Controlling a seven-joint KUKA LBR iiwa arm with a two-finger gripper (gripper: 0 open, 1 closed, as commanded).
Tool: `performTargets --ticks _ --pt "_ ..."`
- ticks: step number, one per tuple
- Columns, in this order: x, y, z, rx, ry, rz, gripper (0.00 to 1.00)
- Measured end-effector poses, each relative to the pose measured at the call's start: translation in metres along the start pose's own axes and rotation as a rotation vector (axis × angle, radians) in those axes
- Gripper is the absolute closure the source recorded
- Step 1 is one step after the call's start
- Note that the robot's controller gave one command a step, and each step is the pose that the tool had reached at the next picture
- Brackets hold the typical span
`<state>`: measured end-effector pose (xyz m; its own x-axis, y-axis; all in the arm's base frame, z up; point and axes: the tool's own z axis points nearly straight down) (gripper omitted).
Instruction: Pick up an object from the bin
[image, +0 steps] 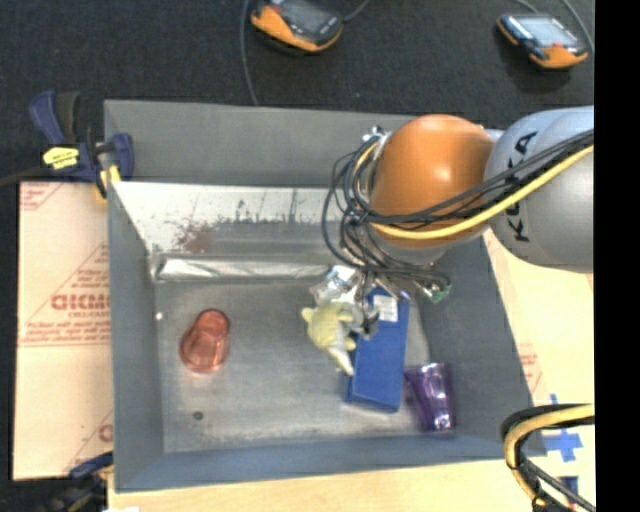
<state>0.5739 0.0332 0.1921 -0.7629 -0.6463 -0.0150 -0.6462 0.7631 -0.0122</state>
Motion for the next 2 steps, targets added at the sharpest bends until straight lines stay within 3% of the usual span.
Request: performTargets --ticks 2 --pt "0.000 -0.002 -0.027 0.002 -0.002 0.009 1.00"
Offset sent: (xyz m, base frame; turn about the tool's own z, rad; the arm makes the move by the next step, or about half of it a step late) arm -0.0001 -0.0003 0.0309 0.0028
